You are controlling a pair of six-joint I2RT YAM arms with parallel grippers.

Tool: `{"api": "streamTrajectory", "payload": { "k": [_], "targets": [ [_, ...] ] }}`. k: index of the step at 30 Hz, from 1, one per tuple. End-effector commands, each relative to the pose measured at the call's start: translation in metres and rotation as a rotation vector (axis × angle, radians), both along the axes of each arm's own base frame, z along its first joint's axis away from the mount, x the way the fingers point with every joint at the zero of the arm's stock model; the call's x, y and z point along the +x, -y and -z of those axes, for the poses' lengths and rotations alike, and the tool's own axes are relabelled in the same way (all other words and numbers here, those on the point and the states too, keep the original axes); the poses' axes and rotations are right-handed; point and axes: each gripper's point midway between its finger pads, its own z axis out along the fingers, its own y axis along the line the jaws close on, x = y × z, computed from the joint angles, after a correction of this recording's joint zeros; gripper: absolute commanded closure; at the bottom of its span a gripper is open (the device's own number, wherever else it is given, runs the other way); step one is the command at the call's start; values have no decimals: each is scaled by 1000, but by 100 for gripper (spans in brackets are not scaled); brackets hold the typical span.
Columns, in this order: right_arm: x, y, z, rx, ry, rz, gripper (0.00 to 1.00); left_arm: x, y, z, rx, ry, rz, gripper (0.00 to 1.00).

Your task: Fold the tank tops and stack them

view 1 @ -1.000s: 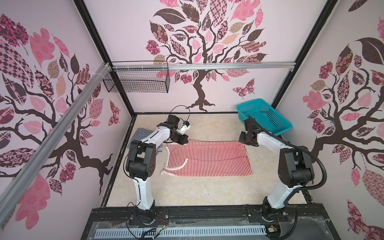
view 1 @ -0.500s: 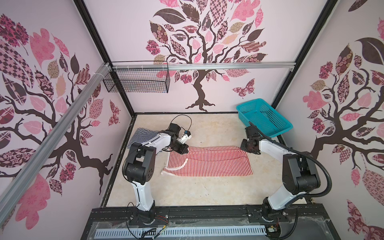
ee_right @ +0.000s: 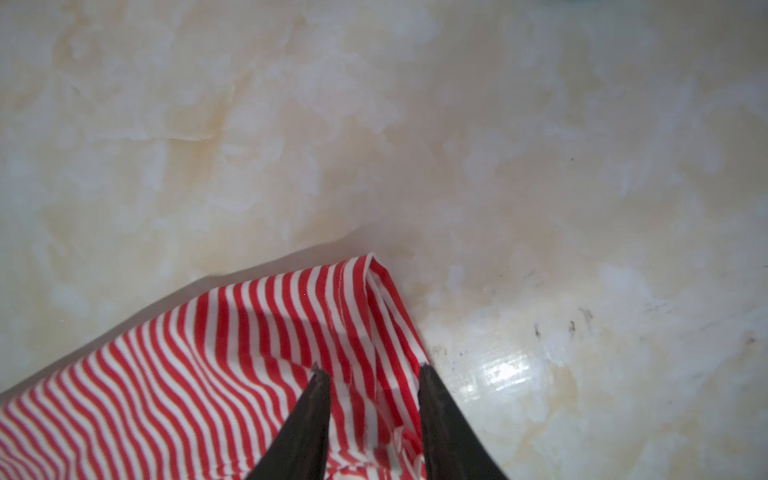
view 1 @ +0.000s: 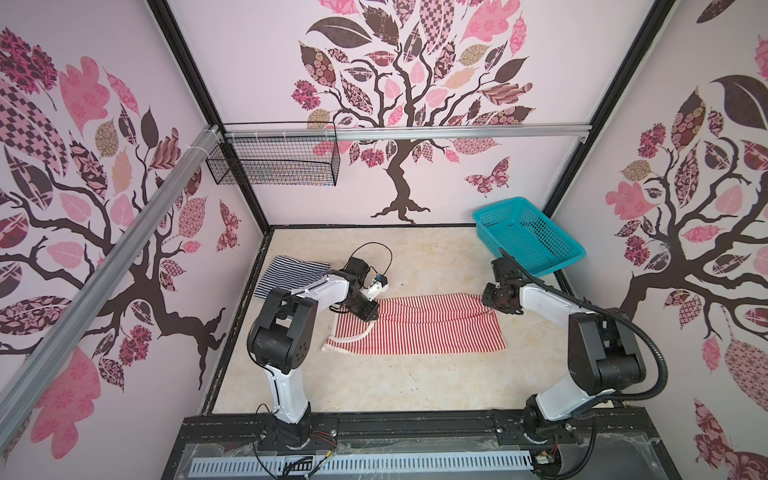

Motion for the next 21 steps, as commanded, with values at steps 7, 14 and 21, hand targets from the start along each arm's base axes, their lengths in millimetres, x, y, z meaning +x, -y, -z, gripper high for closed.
{"api": "streamTrajectory", "payload": {
  "k": [7,14,21],
  "targets": [
    [9,-42,-34,129,114,-48,83,13,-22,-48,62,151,-39,72],
    [8,-55,9,176,31,-55,97,69,-61,-64,70,203,-176,72],
    [-3,-60,37,159,-31,-66,96,102,-92,-60,197,265,-227,72]
  ]
}}
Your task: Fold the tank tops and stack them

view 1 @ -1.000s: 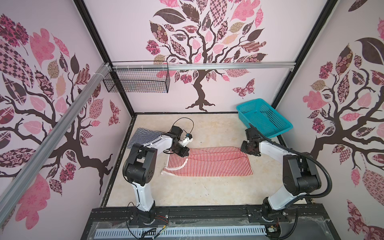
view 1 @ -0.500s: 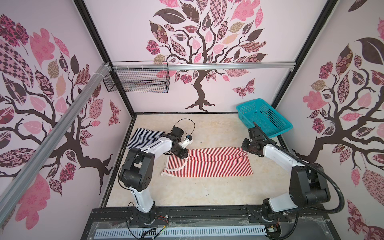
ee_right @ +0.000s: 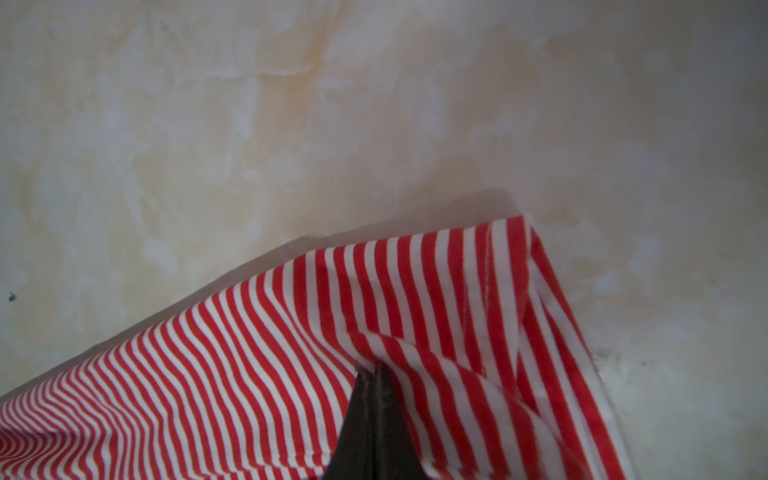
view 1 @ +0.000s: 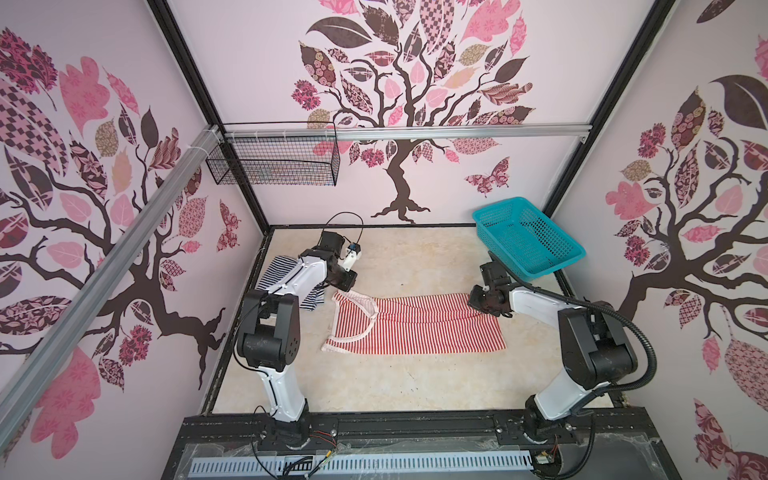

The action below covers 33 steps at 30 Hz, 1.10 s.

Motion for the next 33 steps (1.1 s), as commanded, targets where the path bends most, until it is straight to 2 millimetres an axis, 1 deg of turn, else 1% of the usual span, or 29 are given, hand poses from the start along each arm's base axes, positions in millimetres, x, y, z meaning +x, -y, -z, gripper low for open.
{"api": "streamTrajectory", "payload": {
  "k": [1,2,5,8,11,16,19,24,28,33],
  "targets": [
    [-6,-4,9,-1,-18,-3,93,8,-13,-6,97,43,-7,72],
    [-7,-3,11,-4,-22,-3,88,9,-20,-7,132,56,-18,70],
    [-9,-4,15,-5,-33,-6,83,11,-35,-5,222,75,-29,65],
    [-11,-5,20,-5,-43,-9,82,11,-43,-2,275,79,-28,63],
    [-13,-4,23,-6,-49,-7,82,7,-46,1,296,59,-17,61],
    [-15,-3,25,-11,-53,-5,82,-8,-40,3,261,9,24,61],
    [-15,-3,24,-9,-51,-7,82,-13,-37,6,246,-7,36,61],
    [-15,-3,25,-10,-51,-7,82,-18,-26,8,176,-24,47,60],
    [-18,-2,26,-15,-54,-6,82,-18,-26,14,175,-42,40,60],
    [-20,0,26,-23,-54,-4,82,-19,-30,15,201,-46,42,60]
  ]
}}
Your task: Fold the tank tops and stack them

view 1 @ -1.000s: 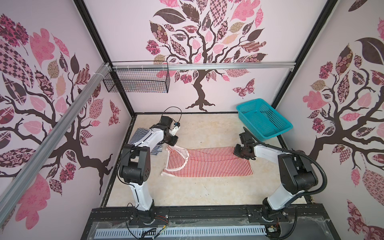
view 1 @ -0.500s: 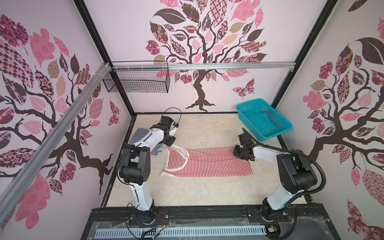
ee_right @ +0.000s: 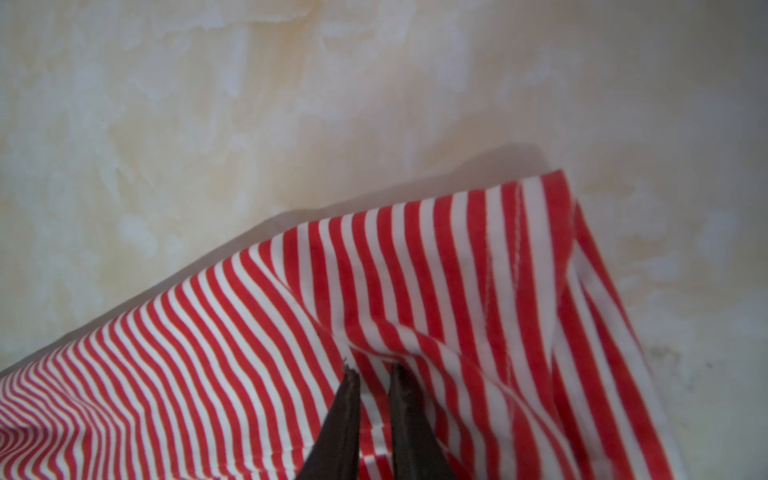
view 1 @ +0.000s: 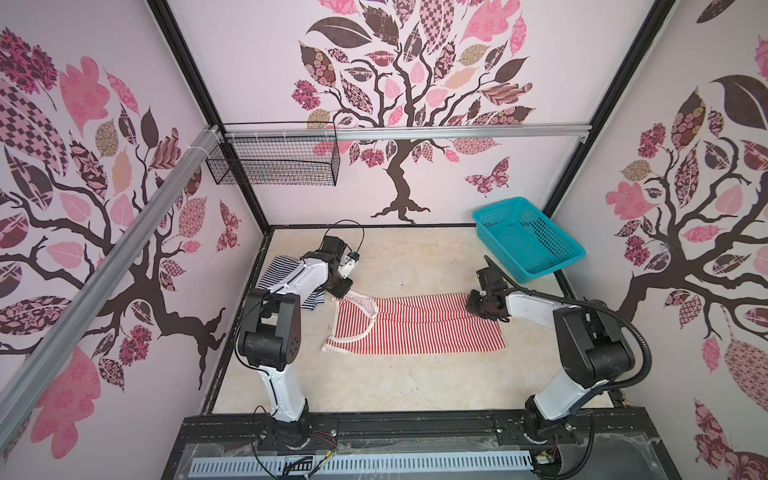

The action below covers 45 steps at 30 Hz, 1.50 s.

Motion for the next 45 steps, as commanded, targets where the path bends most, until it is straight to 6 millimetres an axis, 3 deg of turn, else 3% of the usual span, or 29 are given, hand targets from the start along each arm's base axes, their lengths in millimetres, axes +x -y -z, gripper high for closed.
{"api": "streamTrajectory", "payload": {
  "k": [1,10,18,20,26,30,45],
  "targets": [
    [-15,5,14,-29,-59,2,82,-4,-3,1,12,-11,0,60],
    [-16,5,12,-24,-54,4,85,-2,-6,10,36,-23,-7,62],
    [-22,7,13,-28,-58,8,88,-1,-4,18,32,-52,-4,70],
    [-23,7,12,-29,-55,8,88,-2,-5,19,35,-55,-6,74],
    [-28,10,17,-36,-66,13,90,-5,-4,5,14,-10,-11,100],
    [-33,12,20,-43,-77,18,91,-12,-6,-7,10,39,-15,100],
    [-47,23,32,-79,-130,50,94,-44,-31,-2,63,247,-68,99]
  ]
}}
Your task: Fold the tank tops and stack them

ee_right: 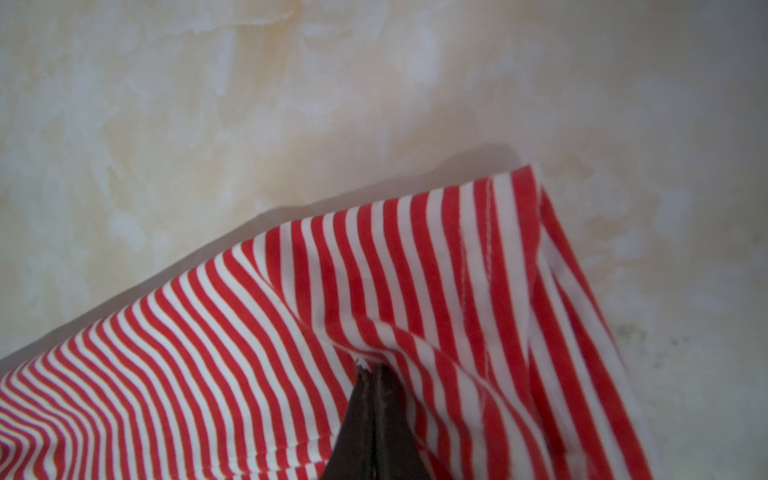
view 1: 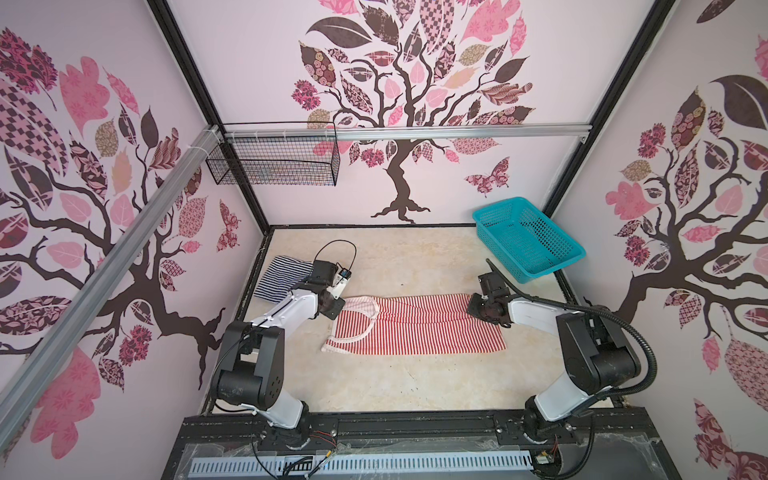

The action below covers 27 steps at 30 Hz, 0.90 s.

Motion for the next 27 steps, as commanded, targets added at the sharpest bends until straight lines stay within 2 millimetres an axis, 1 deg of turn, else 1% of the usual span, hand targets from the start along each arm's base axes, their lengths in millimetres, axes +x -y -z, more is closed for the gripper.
{"api": "streamTrajectory", "payload": {
  "k": [1,3,5,7,9,13,16,20,22,25,27],
  "targets": [
    [-39,16,30,-60,-170,34,94,12,-8,-8,25,101,-28,99],
    [-39,17,31,-61,-176,37,94,9,-9,0,35,80,-25,97],
    [-39,17,30,-58,-179,37,95,7,-11,6,51,58,-20,94],
    [-39,17,30,-58,-181,39,95,7,-14,12,75,46,-23,89],
    [-39,17,29,-58,-181,40,95,9,-18,18,100,34,-27,86],
    [-41,23,28,-54,-187,54,95,15,-31,33,177,7,-64,85],
    [-41,27,27,-43,-192,63,95,18,-37,38,206,3,-90,85],
    [-40,30,28,-45,-199,65,95,23,-43,35,216,39,-135,82],
    [-39,28,28,-33,-199,55,94,23,-43,34,213,39,-142,82],
    [-38,22,28,-7,-200,40,91,21,-38,30,182,32,-137,77],
    [-36,21,25,-2,-193,36,90,18,-31,20,126,28,-130,72]
  ]
}}
